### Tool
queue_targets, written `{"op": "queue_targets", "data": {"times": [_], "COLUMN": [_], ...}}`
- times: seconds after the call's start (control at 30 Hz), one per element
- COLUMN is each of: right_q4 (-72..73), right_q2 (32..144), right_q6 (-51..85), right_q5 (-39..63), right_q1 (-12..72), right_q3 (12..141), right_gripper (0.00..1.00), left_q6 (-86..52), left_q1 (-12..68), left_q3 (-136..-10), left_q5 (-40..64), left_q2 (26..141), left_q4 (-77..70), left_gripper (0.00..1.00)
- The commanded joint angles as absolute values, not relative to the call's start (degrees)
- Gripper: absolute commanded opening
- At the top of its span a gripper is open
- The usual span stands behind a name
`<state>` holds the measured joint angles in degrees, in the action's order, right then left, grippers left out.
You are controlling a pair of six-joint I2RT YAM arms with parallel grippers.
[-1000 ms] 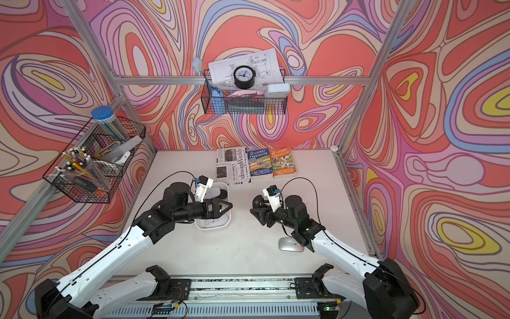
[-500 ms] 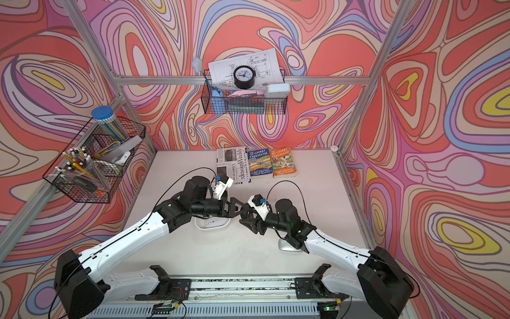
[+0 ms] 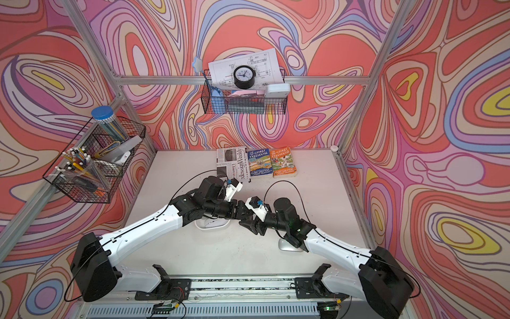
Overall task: Put the mouse in the storage box
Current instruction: Pick up the mouse from the center of the board.
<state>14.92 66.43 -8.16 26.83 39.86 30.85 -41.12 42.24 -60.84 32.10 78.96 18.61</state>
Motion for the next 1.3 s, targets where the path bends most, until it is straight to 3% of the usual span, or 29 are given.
{"op": "queue_targets", "data": {"times": [0.0,0.3,0.4,0.47,0.57,1.13,1.27], "right_q4": [14.34,12.48,12.47,12.56,13.40,15.63,16.01], "right_q2": [66.51,68.48,68.62,68.56,68.23,66.01,65.66], "right_q6": [-9.89,-11.16,-11.14,-10.71,-9.62,-5.20,-3.50], "right_q5": [26.44,25.37,24.44,23.81,22.04,11.45,7.65], "right_q1": [40.34,40.43,40.52,40.52,40.52,40.52,40.47], "right_q3": [33.00,34.53,34.54,34.46,33.73,29.63,29.27], "right_gripper": [0.40,0.44,0.55,0.71,0.98,0.98,0.98], "left_q6": [-38.88,-37.75,-37.46,-37.18,-36.10,-27.61,-27.78], "left_q1": [42.71,43.15,43.15,43.15,43.15,40.83,40.69], "left_q3": [-63.26,-63.85,-64.06,-64.24,-64.91,-67.41,-65.06], "left_q5": [30.70,28.94,27.46,25.65,21.99,-17.35,-20.20], "left_q2": [80.13,81.64,81.66,81.48,81.05,80.31,81.26], "left_q4": [21.62,24.06,24.52,24.89,26.08,47.48,47.21], "left_gripper": [0.51,0.25,0.10,0.01,0.00,0.00,0.00]}}
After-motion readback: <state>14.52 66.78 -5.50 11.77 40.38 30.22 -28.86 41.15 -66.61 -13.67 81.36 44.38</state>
